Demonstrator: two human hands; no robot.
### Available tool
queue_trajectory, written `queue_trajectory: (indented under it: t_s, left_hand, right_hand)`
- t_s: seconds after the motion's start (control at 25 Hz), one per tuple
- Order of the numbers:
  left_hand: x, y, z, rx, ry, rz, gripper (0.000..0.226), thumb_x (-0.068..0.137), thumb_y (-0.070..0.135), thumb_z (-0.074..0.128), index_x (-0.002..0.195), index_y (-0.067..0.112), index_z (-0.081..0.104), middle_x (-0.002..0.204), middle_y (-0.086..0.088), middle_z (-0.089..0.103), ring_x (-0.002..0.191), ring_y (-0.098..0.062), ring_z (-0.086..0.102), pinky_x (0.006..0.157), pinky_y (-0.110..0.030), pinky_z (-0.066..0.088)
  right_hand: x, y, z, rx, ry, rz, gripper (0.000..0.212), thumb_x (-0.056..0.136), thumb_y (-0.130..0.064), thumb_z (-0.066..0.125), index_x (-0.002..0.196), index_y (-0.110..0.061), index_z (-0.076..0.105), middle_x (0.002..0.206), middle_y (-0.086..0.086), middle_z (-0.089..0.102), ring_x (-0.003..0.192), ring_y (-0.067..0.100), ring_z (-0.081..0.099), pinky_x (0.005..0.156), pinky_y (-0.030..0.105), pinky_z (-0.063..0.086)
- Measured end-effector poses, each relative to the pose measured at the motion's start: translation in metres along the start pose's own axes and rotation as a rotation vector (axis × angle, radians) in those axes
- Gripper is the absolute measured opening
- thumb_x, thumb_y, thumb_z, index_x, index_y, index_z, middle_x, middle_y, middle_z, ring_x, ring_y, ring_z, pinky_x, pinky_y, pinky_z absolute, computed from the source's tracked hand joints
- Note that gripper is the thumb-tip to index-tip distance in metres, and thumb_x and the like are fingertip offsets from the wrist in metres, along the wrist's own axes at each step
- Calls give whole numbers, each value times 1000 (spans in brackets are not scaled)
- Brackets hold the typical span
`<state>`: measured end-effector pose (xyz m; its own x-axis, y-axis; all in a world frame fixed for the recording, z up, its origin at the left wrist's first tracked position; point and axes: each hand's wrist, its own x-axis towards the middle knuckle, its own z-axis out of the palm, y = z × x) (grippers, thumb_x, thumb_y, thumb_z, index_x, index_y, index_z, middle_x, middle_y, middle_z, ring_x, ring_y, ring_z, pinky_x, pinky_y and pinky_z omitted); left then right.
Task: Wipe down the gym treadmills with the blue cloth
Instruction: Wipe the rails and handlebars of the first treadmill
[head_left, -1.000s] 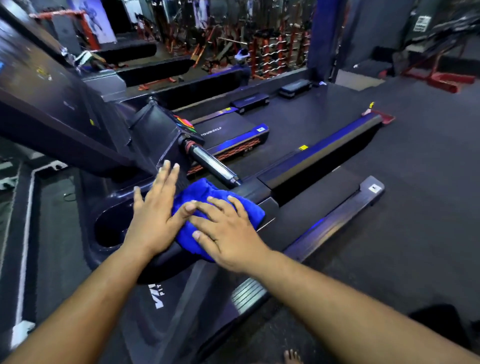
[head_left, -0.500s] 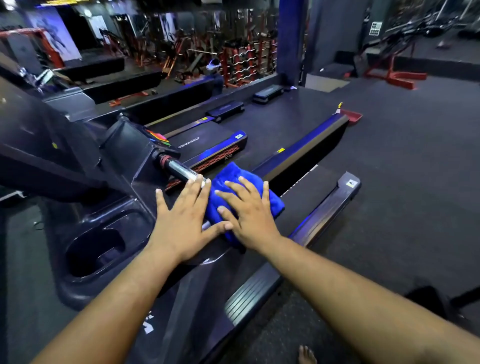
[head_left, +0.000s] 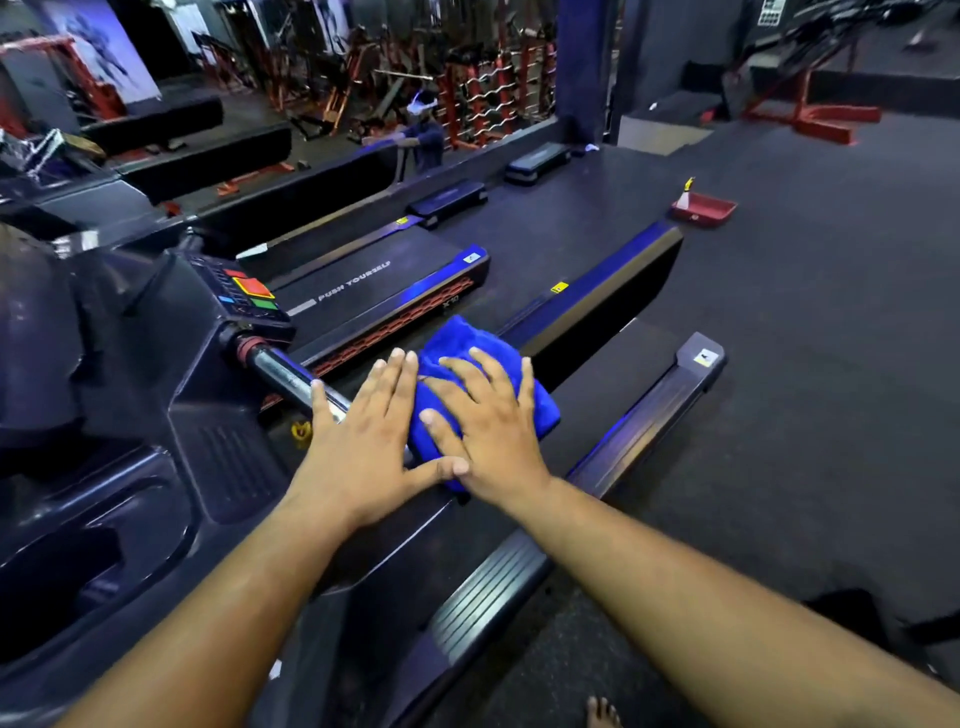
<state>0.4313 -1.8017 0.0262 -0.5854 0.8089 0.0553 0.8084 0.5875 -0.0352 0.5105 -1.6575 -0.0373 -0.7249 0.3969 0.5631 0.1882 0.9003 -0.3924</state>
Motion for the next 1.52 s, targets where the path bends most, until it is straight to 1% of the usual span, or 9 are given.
queue_trajectory:
  t_s: [0.12,0.32,0.48,0.6,0.8,0.96,1.08,1.24,1.52]
  left_hand:
    - [-2,0,0,-38,-27,19,123,62,101,2,154,23,-24,163,10,-23,151,-7,-14,118,-63,-4]
    - [-5,0,-2,-87,-14,36,117,65,99,2,154,26,-23,162,10,-28,150,-6,-18,117,-61,-6]
    - [-4,-5,-3,-189,-5,52,111,70,95,2,155,28,-19,160,10,-31,149,-5,-21,119,-61,-6]
    - [-2,-3,-2,-77,-30,83,111,69,96,-4,155,29,-19,160,10,-31,148,-6,-23,117,-65,-4]
    - [11,0,-4,57,-60,115,114,63,98,-12,156,30,-17,161,11,-27,148,-7,-23,114,-68,-7]
    - [39,19,-7,-1,-85,101,117,60,98,-13,155,29,-19,160,11,-28,148,-6,-23,115,-65,-10]
    - [65,40,-6,58,-110,114,120,58,97,-18,154,26,-22,160,9,-30,149,-7,-22,116,-66,-8]
    - [109,73,-10,52,-123,105,117,61,96,-13,154,26,-23,160,9,-30,149,-6,-22,116,-67,-9]
    - [211,154,-21,-165,-175,47,113,66,93,1,158,28,-8,166,10,-12,152,-7,-7,116,-66,-7]
  right_hand:
    - [20,52,-9,-66,-7,-255,53,93,-60,41,133,-32,61,141,-1,57,137,23,45,116,65,14]
    - [39,64,5,133,207,413,54,95,-50,42,142,-25,53,160,8,31,152,32,14,118,65,10]
    - [-43,-28,37,448,183,336,65,100,-47,37,158,-28,13,167,5,-8,153,28,-14,124,49,1]
    - [-28,-18,33,527,218,483,69,101,-49,36,157,-36,-2,165,-2,-18,153,20,-15,122,42,-1]
    - [52,60,14,667,445,947,66,103,-37,44,159,-23,13,166,14,-3,153,35,0,123,47,8]
    - [16,24,16,314,234,454,59,93,-48,41,150,-32,39,166,3,13,153,32,-4,119,57,5]
    - [42,92,-8,66,131,150,51,86,-50,45,130,-31,62,149,-2,46,152,27,15,114,68,4]
    - [116,221,-48,-115,25,306,46,90,-49,44,130,-35,60,148,-6,46,151,21,17,112,74,3]
    - [155,296,-87,-84,40,351,39,95,-42,53,128,-23,63,141,6,45,131,31,36,97,53,46]
